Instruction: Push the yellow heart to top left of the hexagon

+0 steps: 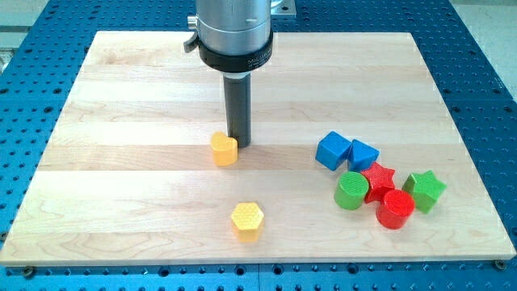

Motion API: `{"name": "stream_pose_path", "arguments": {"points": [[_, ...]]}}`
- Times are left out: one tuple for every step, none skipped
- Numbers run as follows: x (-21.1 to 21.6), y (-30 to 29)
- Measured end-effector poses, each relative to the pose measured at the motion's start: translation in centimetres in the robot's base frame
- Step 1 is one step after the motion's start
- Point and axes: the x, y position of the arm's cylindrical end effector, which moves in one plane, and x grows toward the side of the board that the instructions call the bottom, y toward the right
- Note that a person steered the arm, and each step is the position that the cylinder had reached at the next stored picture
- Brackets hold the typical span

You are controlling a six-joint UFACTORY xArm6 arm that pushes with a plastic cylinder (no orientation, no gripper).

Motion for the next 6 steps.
{"name": "stream_pose_path", "arguments": {"points": [[-1.8,-0.1],[0.1,-2.0],[7.4,-2.0],[7.6,-2.9],[7.3,-6.9],[9.0,-8.4]]}}
